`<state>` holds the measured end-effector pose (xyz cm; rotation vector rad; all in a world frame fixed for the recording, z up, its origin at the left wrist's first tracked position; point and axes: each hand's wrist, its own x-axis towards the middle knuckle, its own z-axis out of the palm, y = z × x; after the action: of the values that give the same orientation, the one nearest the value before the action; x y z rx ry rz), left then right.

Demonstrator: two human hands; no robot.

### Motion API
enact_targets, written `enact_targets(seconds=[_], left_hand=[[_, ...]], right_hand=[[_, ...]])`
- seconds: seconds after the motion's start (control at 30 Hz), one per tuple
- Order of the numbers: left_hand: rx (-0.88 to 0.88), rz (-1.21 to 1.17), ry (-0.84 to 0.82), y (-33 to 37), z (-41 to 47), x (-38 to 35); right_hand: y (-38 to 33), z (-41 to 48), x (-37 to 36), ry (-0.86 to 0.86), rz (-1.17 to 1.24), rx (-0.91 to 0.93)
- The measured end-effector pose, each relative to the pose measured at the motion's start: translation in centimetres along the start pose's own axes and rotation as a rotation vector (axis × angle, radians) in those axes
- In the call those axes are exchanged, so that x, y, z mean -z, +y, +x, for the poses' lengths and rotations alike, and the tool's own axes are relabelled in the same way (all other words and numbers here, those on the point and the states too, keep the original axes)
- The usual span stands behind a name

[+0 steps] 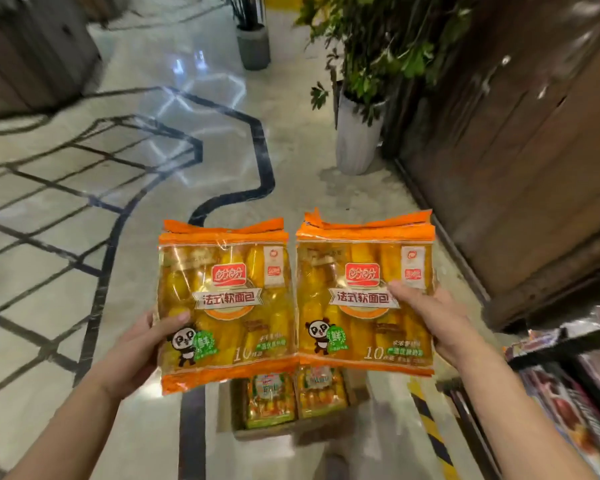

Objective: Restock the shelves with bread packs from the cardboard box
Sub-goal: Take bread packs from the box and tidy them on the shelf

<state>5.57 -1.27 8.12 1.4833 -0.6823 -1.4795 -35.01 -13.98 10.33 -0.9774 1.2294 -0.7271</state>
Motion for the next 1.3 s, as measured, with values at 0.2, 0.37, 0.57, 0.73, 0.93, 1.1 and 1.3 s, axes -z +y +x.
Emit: enact_targets(seconds=[0.2, 0.37, 0.57, 0.73, 0.93, 1.1, 1.3], left_hand=[[-0.15, -0.009, -0.048, 7.3, -4.5, -6.0], [-0.308, 0.025, -0.046, 9.5, -5.2, -10.4], [-0.397, -0.014, -0.132, 13.0, -4.6, -12.6], [-0.428, 0.011, -0.256, 15.8, -3.7, -14.5], [-0.431, 0.054, -0.513, 17.2, -2.4, -17.9], [-0.389, 0.077, -0.738, 16.4, -2.5, -21.1], [-0.256, 0.077, -0.994, 12.3, -4.8, -26.7]], right_hand=[[-7.7, -6.9, 3.5, 0.031, 0.084, 0.123], [-9.5, -10.3, 6.4, 0.108, 0.09, 0.208], [-10.9, -14.6, 8.7, 0.227, 0.212, 0.31], [-11.4, -18.5, 9.6, 0.354, 0.256, 0.371], [-9.5, -24.8, 8.6, 0.552, 0.311, 0.425], [-6.3, -31.6, 7.4, 0.772, 0.358, 0.447], [-0.5, -41.3, 5.3, 1.032, 0.42, 0.415]])
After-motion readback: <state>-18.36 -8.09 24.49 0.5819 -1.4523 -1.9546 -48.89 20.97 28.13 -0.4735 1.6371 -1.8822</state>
